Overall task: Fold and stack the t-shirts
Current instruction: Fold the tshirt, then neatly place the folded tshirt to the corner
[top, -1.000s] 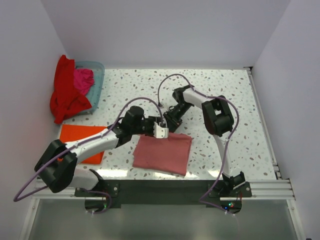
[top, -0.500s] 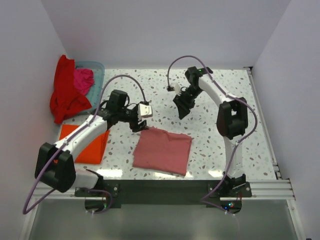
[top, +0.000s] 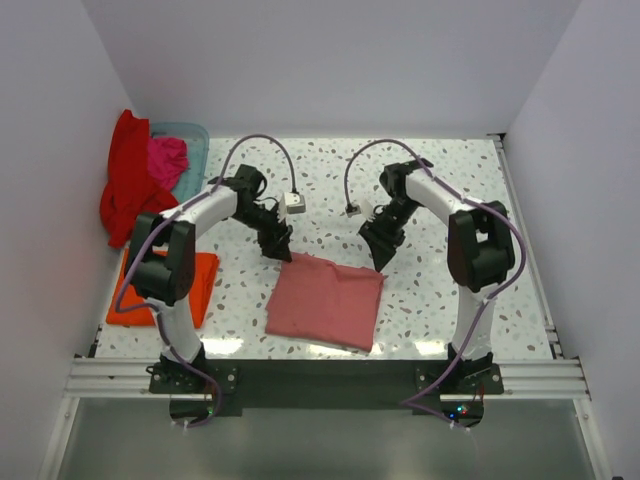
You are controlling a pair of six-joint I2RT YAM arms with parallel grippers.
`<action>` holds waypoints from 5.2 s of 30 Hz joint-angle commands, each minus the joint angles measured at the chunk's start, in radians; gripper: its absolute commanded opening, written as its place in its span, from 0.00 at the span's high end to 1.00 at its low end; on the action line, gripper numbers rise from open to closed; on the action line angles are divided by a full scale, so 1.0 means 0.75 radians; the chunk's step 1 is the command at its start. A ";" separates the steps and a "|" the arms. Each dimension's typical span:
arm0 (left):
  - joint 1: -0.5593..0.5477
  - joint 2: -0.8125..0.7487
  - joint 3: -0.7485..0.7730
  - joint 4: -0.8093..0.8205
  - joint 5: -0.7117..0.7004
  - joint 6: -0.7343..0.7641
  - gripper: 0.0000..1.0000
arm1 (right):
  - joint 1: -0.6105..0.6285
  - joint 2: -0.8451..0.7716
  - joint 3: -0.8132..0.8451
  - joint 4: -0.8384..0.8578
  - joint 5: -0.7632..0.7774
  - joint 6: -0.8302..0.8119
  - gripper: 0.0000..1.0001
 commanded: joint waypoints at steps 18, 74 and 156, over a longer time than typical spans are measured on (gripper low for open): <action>0.003 0.134 0.050 -0.070 0.023 0.084 0.43 | 0.056 0.045 -0.098 0.159 0.045 -0.021 0.67; -0.177 -0.152 -0.699 1.126 0.350 -1.440 0.52 | 0.072 -0.072 -0.452 0.525 -0.531 0.669 0.67; 0.154 -0.574 -1.040 1.384 -0.114 -2.108 0.10 | 0.882 -0.423 -0.466 1.302 0.418 0.752 1.00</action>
